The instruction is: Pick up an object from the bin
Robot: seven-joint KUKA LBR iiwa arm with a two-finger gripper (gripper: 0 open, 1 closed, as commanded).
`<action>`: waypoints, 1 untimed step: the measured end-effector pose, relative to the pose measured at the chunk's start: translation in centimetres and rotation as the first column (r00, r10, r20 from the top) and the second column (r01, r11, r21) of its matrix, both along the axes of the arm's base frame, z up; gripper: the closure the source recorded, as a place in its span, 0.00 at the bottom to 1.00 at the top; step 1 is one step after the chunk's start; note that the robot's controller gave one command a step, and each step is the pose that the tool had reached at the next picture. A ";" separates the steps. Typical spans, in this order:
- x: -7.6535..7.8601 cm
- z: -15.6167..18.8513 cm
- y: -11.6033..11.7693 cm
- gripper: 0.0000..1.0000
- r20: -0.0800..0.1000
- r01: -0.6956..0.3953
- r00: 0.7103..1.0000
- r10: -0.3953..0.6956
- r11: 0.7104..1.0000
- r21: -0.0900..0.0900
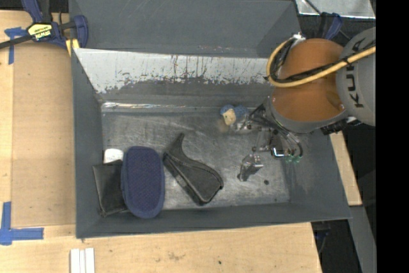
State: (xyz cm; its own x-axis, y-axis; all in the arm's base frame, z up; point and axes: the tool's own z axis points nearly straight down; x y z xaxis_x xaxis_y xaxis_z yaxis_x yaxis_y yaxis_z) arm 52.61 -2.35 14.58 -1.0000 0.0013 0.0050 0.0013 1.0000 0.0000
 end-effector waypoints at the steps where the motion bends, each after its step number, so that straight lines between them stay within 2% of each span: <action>1: 7.6 -2.6 7.6 0.00 0.011 -0.177 0.984 0.177 0.984 0.002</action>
Offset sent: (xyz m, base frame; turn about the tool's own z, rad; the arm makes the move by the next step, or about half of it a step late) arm 0.0748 0.0732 -0.0264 -0.1763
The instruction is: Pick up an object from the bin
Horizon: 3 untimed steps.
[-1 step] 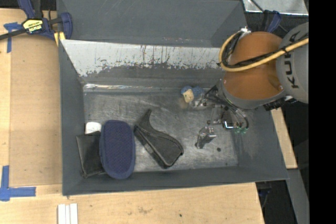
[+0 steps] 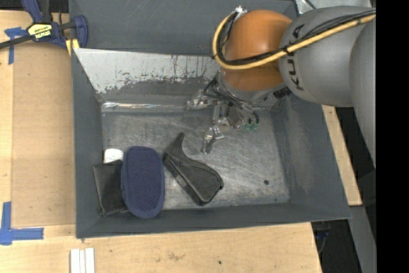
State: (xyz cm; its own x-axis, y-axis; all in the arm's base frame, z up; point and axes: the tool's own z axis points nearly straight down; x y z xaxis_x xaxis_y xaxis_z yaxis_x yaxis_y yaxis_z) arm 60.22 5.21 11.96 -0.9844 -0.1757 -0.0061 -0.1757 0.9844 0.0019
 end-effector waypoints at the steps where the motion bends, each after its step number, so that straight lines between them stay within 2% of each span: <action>1: -5.3 -1.7 3.8 0.00 0.046 0.128 0.991 -0.128 0.992 0.007; 2: -10.8 6.7 6.7 0.00 0.002 0.095 0.996 -0.095 0.996 0.000; 3: -10.4 -0.5 8.1 0.00 0.003 0.042 0.999 -0.042 0.999 -0.001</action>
Offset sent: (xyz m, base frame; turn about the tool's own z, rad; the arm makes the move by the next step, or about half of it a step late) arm -0.0664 0.0391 -0.0287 0.1243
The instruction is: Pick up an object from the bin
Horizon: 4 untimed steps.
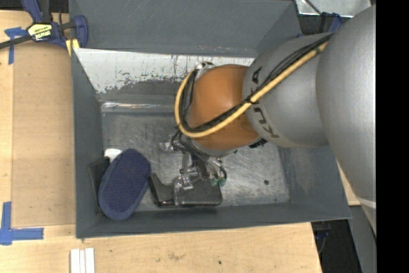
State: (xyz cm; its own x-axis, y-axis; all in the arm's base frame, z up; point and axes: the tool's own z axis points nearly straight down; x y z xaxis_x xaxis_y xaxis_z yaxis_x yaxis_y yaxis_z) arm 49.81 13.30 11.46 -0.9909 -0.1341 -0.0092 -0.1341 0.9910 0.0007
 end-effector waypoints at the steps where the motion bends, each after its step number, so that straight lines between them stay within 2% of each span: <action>1: -0.1 5.0 -15.6 0.00 -0.003 -0.063 0.998 0.063 0.998 -0.006; 2: 0.3 4.2 -10.5 0.00 -0.007 0.163 0.987 -0.163 0.987 0.000; 3: -0.2 -0.4 -3.0 0.00 -0.014 -0.202 0.979 0.202 0.979 -0.008; 4: -0.1 -0.7 -3.7 0.00 -0.021 -0.035 0.999 0.035 0.999 -0.010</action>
Offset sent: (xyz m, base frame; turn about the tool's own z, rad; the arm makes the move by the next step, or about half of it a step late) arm -0.0021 -0.1499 0.0478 -0.0723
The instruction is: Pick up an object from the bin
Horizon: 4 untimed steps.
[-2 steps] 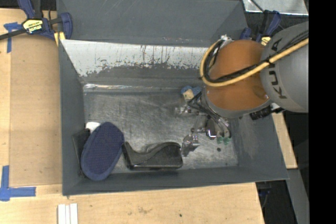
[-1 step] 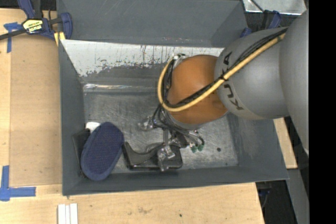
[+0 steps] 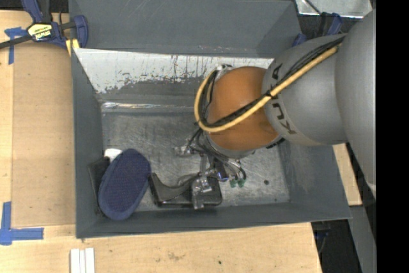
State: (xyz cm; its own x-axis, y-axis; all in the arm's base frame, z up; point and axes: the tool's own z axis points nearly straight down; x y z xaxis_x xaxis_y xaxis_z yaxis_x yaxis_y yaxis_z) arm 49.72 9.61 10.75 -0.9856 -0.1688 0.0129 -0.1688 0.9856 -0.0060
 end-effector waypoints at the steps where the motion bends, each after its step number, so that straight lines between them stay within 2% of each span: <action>1: 1.1 4.0 1.8 0.00 0.018 -0.376 0.926 0.376 0.927 0.007; 2: -0.1 1.3 -4.4 0.00 0.011 -0.366 0.930 0.366 0.930 0.007; 3: -0.8 -0.3 -3.2 0.00 0.004 -0.116 0.993 0.116 0.993 -0.002; 4: -1.2 -0.3 -3.2 1.00 -0.016 -0.117 0.993 0.117 0.993 -0.004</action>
Offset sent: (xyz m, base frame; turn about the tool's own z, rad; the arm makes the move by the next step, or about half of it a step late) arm 0.0093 0.0173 0.0390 -0.3856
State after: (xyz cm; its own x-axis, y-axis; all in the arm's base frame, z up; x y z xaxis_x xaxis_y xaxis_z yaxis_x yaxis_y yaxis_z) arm 48.55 6.37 10.43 -0.9587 -0.2829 0.0296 -0.2832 0.9590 -0.0070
